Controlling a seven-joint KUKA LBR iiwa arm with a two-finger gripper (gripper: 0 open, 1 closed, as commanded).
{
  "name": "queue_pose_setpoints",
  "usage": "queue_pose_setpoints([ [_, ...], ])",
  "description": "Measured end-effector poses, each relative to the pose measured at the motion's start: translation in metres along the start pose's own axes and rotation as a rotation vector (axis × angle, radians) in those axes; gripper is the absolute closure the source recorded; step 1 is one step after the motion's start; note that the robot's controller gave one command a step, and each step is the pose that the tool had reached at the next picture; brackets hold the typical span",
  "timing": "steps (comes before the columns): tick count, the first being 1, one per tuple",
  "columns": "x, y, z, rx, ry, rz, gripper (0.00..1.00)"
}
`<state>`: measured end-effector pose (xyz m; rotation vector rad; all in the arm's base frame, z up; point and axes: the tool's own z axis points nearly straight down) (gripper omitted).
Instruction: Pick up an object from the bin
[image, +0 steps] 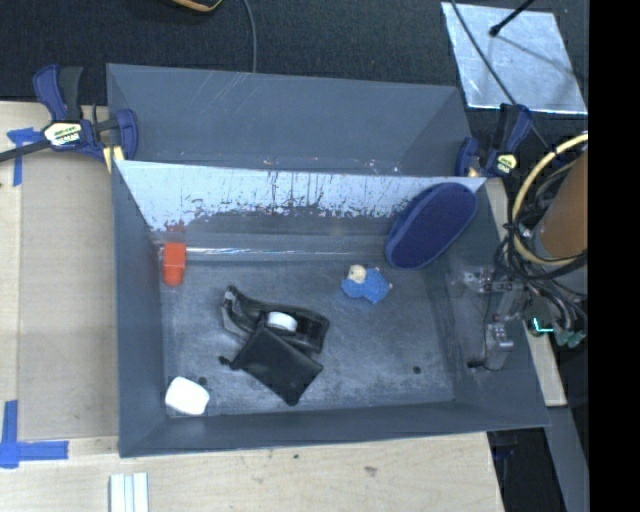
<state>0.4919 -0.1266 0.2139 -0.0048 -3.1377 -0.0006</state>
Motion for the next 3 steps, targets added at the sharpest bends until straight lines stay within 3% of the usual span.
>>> queue_pose_setpoints([
  [1, 0.005, 0.032, 0.145, 0.002, -0.014, -0.211, 0.0],
  [2, -0.041, -0.008, 0.112, 0.003, -0.013, 0.098, 0.0],
  [3, -0.125, -0.021, 0.11, 0.001, -0.006, -0.04, 0.0],
])
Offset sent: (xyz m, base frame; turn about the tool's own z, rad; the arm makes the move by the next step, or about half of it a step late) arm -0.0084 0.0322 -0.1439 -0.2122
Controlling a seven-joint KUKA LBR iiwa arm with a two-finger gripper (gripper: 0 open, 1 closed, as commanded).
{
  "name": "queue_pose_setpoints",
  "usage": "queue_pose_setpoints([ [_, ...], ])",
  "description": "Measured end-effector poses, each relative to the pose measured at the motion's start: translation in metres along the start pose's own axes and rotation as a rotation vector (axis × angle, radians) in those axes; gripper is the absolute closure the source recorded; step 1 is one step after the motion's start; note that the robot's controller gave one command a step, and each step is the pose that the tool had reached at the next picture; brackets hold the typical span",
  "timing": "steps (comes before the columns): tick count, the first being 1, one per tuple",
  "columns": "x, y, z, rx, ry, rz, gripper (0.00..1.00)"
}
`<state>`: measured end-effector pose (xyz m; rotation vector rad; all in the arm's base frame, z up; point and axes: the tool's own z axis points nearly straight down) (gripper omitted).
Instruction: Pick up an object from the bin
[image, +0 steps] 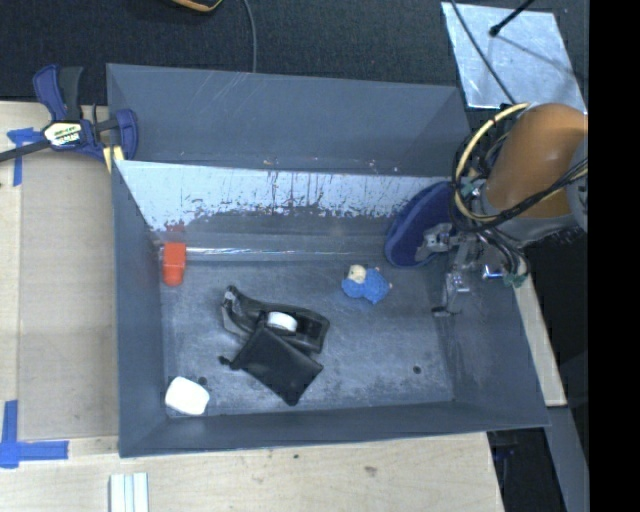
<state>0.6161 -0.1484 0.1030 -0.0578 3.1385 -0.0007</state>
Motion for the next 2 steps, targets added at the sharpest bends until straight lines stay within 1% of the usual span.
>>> queue_pose_setpoints([
  [1, -0.003, 0.062, 0.03, 0.005, 0.004, 0.109, 0.0],
  [2, -0.004, 0.098, 0.032, -0.001, 0.001, 0.179, 0.0],
])
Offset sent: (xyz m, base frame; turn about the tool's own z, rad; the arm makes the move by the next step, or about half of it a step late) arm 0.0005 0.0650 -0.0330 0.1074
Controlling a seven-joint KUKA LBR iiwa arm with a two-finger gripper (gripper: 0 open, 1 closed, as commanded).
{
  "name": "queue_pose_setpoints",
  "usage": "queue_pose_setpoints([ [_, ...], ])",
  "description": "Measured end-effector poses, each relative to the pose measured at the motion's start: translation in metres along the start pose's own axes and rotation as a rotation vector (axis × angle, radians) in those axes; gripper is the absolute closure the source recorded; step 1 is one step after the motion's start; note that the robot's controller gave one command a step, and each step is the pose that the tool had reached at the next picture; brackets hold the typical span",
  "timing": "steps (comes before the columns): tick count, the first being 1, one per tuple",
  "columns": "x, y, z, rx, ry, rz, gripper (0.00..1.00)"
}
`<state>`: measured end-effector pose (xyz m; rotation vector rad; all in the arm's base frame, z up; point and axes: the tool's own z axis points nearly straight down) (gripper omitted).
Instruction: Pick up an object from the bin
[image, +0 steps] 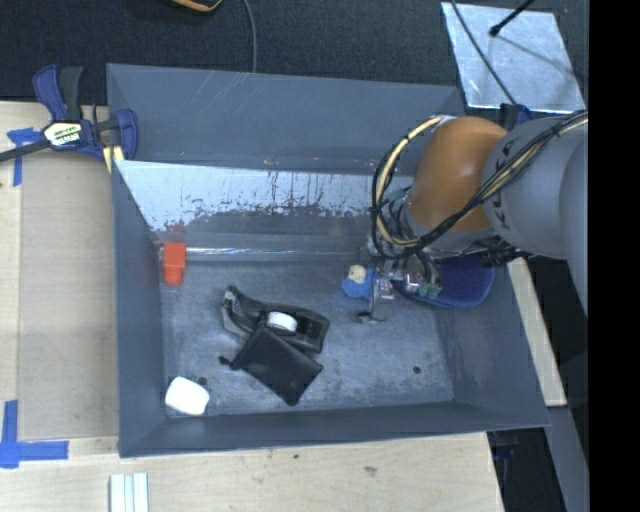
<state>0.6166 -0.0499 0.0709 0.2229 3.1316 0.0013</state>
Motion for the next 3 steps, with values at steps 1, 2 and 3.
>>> queue_pose_setpoints([
  [1, 0.0, -0.001, 0.0, 0.001, 0.0, -0.001, 1.0],
  [2, -0.002, -0.001, -0.019, 0.001, -0.005, -0.003, 1.0],
  [3, -0.005, -0.002, -0.127, 0.0, -0.011, -0.005, 1.0],
])
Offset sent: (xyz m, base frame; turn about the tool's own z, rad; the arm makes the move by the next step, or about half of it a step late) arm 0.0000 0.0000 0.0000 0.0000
